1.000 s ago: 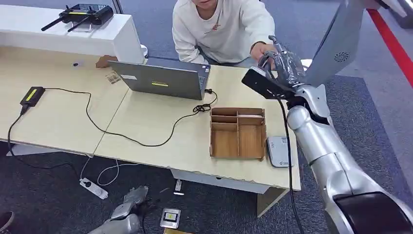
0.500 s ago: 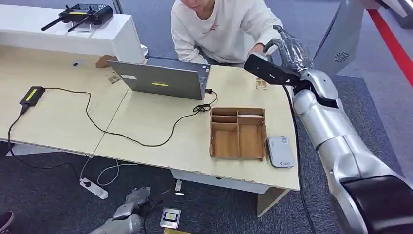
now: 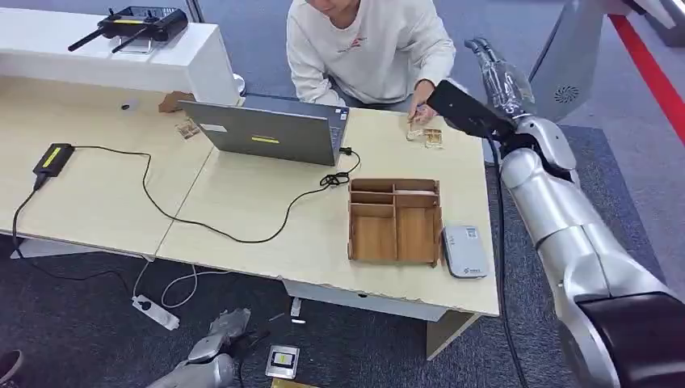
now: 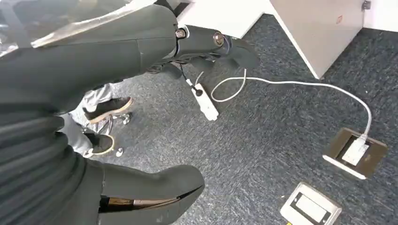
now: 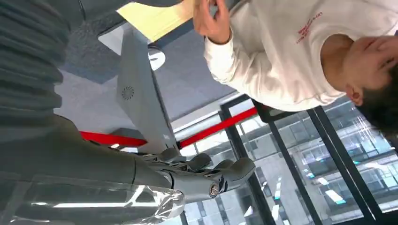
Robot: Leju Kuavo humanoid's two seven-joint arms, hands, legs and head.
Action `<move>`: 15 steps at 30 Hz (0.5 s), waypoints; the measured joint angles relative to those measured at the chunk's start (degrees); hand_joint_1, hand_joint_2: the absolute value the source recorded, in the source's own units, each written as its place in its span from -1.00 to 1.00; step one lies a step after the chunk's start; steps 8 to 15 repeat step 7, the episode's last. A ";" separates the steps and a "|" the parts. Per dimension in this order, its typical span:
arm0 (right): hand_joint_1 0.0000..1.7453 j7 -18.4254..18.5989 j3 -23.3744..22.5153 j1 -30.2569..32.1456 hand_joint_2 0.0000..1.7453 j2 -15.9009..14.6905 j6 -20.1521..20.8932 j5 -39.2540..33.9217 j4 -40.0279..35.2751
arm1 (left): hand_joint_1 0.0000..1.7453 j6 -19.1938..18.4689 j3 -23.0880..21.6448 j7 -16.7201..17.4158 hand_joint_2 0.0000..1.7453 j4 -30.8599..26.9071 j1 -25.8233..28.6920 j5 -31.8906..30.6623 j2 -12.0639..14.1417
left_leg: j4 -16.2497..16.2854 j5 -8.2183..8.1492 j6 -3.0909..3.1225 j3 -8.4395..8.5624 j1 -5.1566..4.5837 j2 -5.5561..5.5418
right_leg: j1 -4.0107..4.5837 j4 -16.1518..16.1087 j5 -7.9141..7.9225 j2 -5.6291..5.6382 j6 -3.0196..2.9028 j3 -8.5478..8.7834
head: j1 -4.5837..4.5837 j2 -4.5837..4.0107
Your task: Pass the card to the sensor for recognition and then transmit it.
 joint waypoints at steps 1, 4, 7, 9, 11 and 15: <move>-1.00 -0.04 -0.15 -0.03 1.00 -0.09 0.00 0.00 0.00 | -1.00 0.00 0.00 0.00 1.00 0.00 0.00 0.00 0.00 | 0.00 0.00 0.00 0.00 0.00 0.00 | 0.00 0.00 0.00 0.00 0.00 0.00 | 0.00 0.00; -1.00 -0.04 -0.44 -0.03 1.00 -0.37 0.00 0.00 -0.02 | -1.00 0.00 0.00 -0.02 1.00 0.00 0.00 0.00 0.00 | 0.00 0.00 0.00 0.00 0.00 0.00 | 0.00 0.00 0.00 0.00 0.00 0.01 | 0.00 0.00; -1.00 -0.17 -0.81 -0.03 1.00 -0.66 -0.85 -0.48 -0.04 | -1.00 0.07 0.00 -0.07 1.00 0.02 0.00 0.11 0.00 | 0.00 0.00 0.00 0.01 0.00 0.00 | 0.00 0.00 0.00 0.00 0.00 0.00 | 0.00 0.00; -1.00 -0.17 -0.81 -0.03 1.00 -0.66 -0.85 -0.48 -0.04 | -1.00 0.07 0.00 -0.07 1.00 0.02 0.00 0.11 0.00 | 0.00 0.00 0.00 0.01 0.00 0.00 | 0.00 0.00 0.00 0.00 0.00 0.00 | 0.00 0.00; -1.00 -0.17 -0.81 -0.03 1.00 -0.66 -0.85 -0.48 -0.04 | -1.00 0.07 0.00 -0.07 1.00 0.02 0.00 0.11 0.00 | 0.00 0.00 0.00 0.01 0.00 0.00 | 0.00 0.00 0.00 0.00 0.00 0.00 | 0.00 0.00; -1.00 -0.17 -0.81 -0.03 1.00 -0.66 -0.85 -0.48 -0.04 | -1.00 0.07 0.00 -0.07 1.00 0.02 0.00 0.11 0.00 | 0.00 0.00 0.00 0.01 0.00 0.00 | 0.00 0.00 0.00 0.00 0.00 0.00 | 0.00 0.00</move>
